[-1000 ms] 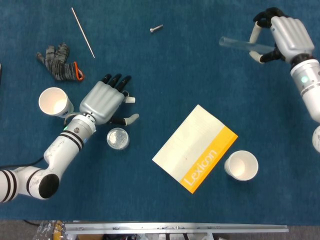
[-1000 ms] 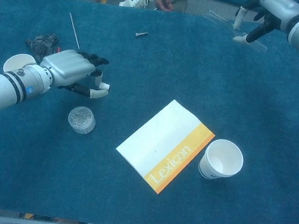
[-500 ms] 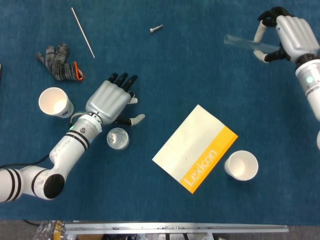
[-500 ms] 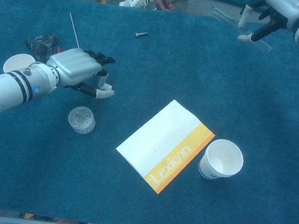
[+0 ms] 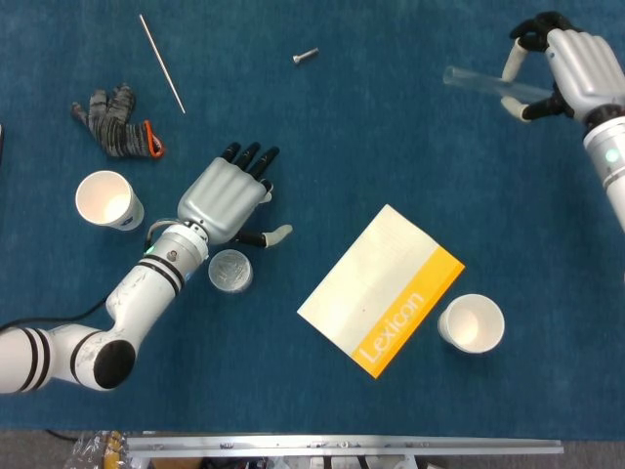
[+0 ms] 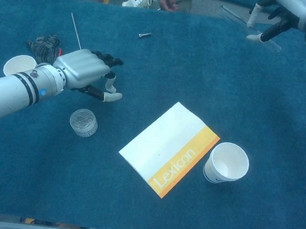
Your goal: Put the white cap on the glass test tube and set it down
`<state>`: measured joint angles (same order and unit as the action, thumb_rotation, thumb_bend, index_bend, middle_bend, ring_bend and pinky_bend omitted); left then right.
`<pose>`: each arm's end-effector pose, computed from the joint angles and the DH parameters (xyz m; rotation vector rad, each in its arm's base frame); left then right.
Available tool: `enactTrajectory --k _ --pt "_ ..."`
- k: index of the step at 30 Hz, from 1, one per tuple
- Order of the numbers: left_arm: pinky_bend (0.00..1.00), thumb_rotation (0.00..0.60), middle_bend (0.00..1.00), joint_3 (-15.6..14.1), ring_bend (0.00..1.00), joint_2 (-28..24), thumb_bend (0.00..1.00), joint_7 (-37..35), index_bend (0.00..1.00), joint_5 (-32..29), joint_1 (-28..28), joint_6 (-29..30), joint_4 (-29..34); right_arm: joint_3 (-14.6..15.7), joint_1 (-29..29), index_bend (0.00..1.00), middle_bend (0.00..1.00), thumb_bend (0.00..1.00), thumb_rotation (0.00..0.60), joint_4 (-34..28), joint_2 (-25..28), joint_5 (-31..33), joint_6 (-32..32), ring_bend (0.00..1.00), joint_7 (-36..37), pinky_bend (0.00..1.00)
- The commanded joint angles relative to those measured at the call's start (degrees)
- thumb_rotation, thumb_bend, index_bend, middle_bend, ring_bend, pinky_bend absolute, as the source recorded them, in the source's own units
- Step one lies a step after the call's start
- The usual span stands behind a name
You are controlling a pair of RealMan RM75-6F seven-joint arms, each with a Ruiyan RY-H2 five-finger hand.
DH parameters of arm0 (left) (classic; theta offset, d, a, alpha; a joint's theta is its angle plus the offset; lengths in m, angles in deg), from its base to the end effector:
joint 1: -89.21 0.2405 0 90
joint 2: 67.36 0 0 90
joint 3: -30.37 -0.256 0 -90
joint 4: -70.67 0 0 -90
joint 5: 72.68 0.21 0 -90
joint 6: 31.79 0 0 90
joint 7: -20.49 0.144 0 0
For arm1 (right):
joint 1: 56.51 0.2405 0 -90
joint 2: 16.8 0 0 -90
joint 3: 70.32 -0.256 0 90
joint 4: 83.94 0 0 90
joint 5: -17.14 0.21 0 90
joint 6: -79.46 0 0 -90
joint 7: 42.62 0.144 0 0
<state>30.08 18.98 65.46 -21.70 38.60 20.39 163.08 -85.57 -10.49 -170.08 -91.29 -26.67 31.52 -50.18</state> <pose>-0.1446 0.3129 -0.0403 -2.1784 -0.6430 -0.5137 -0.1786 -0.4017 0.0744 1.5297 -1.2768 0.9348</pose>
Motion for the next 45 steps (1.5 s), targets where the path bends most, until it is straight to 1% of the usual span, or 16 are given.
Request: enactTrajectory --k 1,10,16,22,23,25,27,28,29,32,36,39,45 --pt "0.0 0.0 0.0 0.0 0.0 0.0 0.22 0.5 0.29 -0.4 -0.3 0.2 0.3 0.0 -0.1 0.65 0.28 0.25 0.6 0.0 0.1 -0.1 -0.1 0.12 0.1 0.23" --pt "0.0 0.0 0.0 -0.3 0.0 -0.1 0.22 1.7 0.29 -1.1 -0.9 1.3 1.1 -0.1 -0.2 0.66 0.28 0.25 0.6 0.1 0.1 -0.5 0.1 0.12 0.4 0.23" --pt "0.0 0.0 0.0 -0.6 0.0 -1.5 0.22 2.7 0.28 -1.3 -0.9 2.8 2.9 -0.1 -0.1 0.66 0.28 0.25 0.6 0.2 -0.2 -0.6 0.2 0.12 0.4 0.23" --pt "0.0 0.0 0.0 -0.8 0.0 -2.3 0.22 1.8 0.27 0.5 0.1 5.1 4.0 -0.1 -0.1 0.65 0.28 0.25 0.6 -0.2 -0.4 -0.8 0.1 0.12 0.3 0.23" --pt "0.0 0.018 0.0 -0.9 0.0 -2.2 0.22 1.7 0.27 0.8 0.2 5.4 3.9 -0.1 -0.1 0.65 0.28 0.25 0.6 -0.3 -0.3 -0.8 0.0 0.12 0.2 0.23" --pt "0.0 0.106 0.0 -0.8 0.0 -1.9 0.22 1.1 0.27 1.4 0.6 5.8 3.5 -0.1 -0.1 0.65 0.28 0.25 0.6 -0.5 -0.3 -0.8 -0.1 0.12 0.1 0.23" --pt "0.0 0.277 0.0 -0.5 0.0 -1.3 0.22 -0.1 0.29 1.8 1.1 6.3 2.9 -0.1 -0.1 0.65 0.28 0.25 0.6 -0.7 -0.2 -0.7 -0.3 0.12 -0.1 0.23" --pt "0.0 0.322 0.0 0.0 0.0 -0.8 0.22 -1.4 0.3 2.2 1.4 6.5 2.6 -0.1 -0.1 0.65 0.28 0.25 0.6 -0.8 -0.1 -0.7 -0.4 0.12 -0.2 0.23" --pt "0.0 0.352 0.0 0.3 0.0 -0.4 0.22 -2.4 0.32 2.6 1.7 6.6 2.2 -0.1 -0.1 0.65 0.28 0.25 0.6 -0.9 0.0 -0.6 -0.4 0.12 -0.2 0.23" --pt "0.0 0.396 0.0 1.0 0.0 0.8 0.22 -4.3 0.36 3.2 2.0 6.4 0.8 0.0 -0.2 0.65 0.28 0.25 0.6 -1.2 0.1 -0.5 -0.6 0.12 -0.5 0.23" --pt "0.0 0.428 0.0 2.0 0.0 2.1 0.22 -5.6 0.37 2.9 2.1 5.9 -0.6 0.1 -0.2 0.66 0.28 0.25 0.6 -1.1 0.1 -0.5 -0.6 0.12 -0.6 0.23" --pt "0.0 0.489 0.0 2.8 0.0 3.0 0.22 -6.5 0.37 2.2 2.1 5.3 -1.6 0.2 -0.2 0.65 0.28 0.25 0.6 -1.0 -0.1 -0.4 -0.5 0.12 -0.6 0.23" --pt "0.0 0.51 0.0 3.6 0.0 4.7 0.22 -7.2 0.38 1.9 1.9 4.6 -4.0 0.2 -0.2 0.66 0.28 0.25 0.6 -0.7 -0.1 -0.6 -0.4 0.12 -0.5 0.23"
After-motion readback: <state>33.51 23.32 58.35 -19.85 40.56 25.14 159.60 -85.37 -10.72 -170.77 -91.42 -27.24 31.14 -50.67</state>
